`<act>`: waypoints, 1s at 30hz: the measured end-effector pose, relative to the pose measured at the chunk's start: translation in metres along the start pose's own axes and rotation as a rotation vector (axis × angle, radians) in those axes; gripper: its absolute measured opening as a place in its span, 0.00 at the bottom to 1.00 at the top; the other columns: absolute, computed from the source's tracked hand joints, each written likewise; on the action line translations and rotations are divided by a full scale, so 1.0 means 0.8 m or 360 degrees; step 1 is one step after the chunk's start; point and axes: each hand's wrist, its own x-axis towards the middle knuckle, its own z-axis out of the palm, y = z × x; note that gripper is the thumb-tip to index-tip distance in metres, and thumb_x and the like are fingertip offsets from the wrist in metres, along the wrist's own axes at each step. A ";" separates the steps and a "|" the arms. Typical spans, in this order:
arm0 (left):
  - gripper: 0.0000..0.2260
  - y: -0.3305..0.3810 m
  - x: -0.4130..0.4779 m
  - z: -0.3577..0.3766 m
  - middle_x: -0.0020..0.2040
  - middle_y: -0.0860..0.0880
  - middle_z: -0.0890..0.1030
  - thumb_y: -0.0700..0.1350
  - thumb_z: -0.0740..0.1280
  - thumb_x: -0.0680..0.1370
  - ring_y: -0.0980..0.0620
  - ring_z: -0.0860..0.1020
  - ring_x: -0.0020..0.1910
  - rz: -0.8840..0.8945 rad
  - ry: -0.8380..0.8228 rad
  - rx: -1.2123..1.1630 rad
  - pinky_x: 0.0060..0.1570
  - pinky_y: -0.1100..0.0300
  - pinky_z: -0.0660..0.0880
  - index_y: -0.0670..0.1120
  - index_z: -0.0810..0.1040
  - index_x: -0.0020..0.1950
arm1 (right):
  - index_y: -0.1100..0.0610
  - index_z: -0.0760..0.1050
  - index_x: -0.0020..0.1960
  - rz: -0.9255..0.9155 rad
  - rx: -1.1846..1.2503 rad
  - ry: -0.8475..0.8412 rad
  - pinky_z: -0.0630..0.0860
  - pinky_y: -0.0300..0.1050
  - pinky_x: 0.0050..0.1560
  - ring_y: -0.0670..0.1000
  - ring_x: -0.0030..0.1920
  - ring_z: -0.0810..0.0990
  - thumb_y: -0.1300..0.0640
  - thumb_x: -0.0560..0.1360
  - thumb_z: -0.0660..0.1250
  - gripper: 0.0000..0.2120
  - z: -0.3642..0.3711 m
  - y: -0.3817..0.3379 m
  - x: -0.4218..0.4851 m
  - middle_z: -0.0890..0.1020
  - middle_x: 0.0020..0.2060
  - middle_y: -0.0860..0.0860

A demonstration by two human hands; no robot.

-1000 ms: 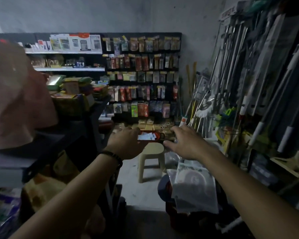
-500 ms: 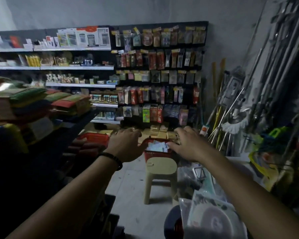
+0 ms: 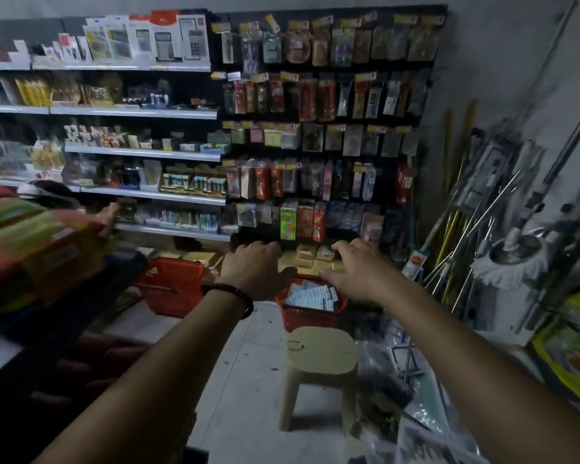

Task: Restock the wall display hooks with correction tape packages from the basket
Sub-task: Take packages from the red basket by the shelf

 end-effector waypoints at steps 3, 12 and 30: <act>0.24 -0.020 0.064 0.014 0.61 0.49 0.81 0.68 0.65 0.78 0.46 0.81 0.57 -0.0003 -0.0002 0.0002 0.56 0.45 0.81 0.53 0.76 0.66 | 0.49 0.60 0.80 0.0004 0.0008 0.0001 0.69 0.62 0.72 0.59 0.76 0.64 0.31 0.78 0.63 0.38 0.001 -0.001 0.064 0.66 0.75 0.54; 0.26 -0.063 0.234 0.052 0.55 0.50 0.83 0.71 0.60 0.75 0.45 0.81 0.52 -0.0104 -0.0009 -0.0124 0.53 0.44 0.82 0.55 0.77 0.62 | 0.48 0.64 0.78 0.0037 0.0087 -0.0072 0.71 0.59 0.69 0.59 0.73 0.67 0.31 0.78 0.63 0.35 0.049 0.012 0.231 0.69 0.72 0.54; 0.20 -0.140 0.603 0.132 0.55 0.49 0.82 0.65 0.63 0.81 0.48 0.82 0.51 -0.0266 -0.0088 0.0068 0.53 0.47 0.83 0.53 0.77 0.63 | 0.49 0.62 0.80 -0.0222 0.0149 -0.0254 0.72 0.61 0.70 0.59 0.75 0.67 0.32 0.79 0.64 0.36 0.093 0.087 0.695 0.65 0.78 0.54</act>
